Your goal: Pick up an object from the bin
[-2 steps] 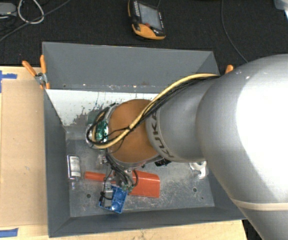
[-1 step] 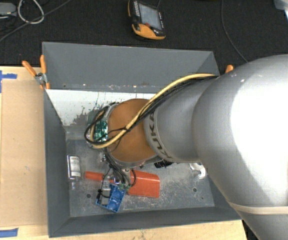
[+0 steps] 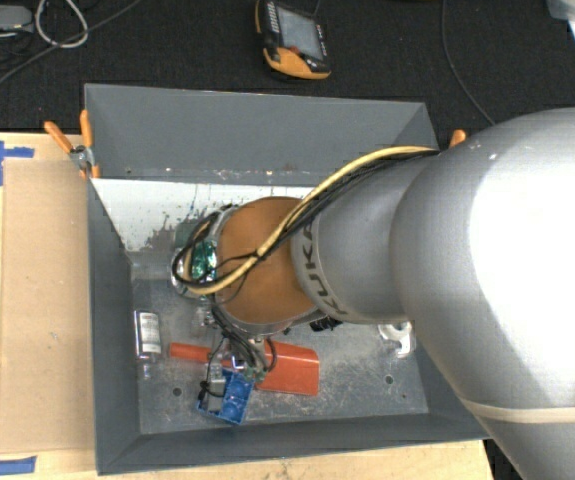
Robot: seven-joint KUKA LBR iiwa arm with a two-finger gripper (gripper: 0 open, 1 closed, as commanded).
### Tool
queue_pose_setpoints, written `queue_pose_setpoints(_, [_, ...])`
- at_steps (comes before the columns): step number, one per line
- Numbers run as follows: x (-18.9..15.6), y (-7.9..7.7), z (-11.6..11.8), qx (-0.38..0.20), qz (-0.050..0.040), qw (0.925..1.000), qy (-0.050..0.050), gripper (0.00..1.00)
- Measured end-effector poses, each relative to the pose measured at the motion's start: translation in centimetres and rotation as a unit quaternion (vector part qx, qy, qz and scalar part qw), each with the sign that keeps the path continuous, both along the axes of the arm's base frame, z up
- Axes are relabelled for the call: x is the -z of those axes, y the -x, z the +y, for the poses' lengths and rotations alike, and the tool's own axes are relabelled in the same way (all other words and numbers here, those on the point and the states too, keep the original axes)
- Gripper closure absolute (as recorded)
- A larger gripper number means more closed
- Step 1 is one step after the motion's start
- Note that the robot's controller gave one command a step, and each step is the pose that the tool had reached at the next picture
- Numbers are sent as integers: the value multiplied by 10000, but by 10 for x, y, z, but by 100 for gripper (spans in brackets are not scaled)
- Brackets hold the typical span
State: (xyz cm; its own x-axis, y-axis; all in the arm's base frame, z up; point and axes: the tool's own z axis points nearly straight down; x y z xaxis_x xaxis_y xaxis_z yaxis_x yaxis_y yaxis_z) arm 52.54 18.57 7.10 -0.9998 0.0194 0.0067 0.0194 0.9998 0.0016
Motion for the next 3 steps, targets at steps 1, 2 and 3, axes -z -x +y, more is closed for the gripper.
queue_pose_setpoints(1, [0, 0, 1, 202, -13, 9998, 4, 0])
queue_pose_setpoints(2, [-4, 2, 3, 26, 89, 10000, -3, 100])
queue_pose_setpoints(3, [-4, 2, 3, 28, 89, 10000, -3, 100])
